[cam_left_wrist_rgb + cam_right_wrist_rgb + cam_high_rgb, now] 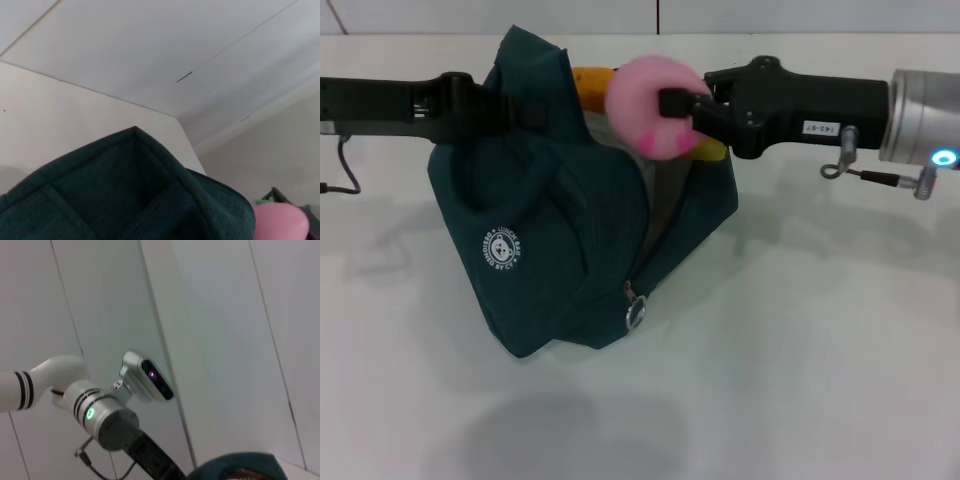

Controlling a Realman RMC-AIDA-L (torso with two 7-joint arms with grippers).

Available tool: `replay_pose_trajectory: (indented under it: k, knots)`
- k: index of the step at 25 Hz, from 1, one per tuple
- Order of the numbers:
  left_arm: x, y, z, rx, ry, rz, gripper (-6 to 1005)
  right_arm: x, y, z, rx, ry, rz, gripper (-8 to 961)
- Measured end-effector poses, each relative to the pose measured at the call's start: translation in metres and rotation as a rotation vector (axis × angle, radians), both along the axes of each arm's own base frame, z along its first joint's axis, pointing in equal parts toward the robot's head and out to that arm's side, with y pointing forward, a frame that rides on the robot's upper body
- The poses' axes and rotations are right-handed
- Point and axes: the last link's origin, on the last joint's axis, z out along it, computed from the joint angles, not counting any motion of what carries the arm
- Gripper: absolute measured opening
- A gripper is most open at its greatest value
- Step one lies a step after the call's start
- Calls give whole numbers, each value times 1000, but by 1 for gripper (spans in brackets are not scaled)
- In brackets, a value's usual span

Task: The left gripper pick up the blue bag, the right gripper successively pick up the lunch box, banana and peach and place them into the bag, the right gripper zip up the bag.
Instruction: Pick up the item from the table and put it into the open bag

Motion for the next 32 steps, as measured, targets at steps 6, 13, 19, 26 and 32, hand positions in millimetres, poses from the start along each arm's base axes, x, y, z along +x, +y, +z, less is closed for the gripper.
replay_pose_trajectory:
  k: [6, 13, 19, 26, 32]
  knots:
    - [-3, -1, 1, 6, -3, 6, 55, 4, -1, -6, -6, -27, -8, 95]
    - [-3, 0, 3, 14, -3, 7, 55, 5, -1, -11, -9, -62, -7, 113]
    - [-3, 0, 3, 16, -2, 8, 56, 5, -2, -11, -2, -61, 4, 224]
    - [-4, 0, 3, 17, -1, 10, 56, 5, -1, -9, 6, -53, -1, 443]
    - [-9, -3, 5, 17, 2, 25, 56, 6, -1, -8, 10, -53, -4, 613]
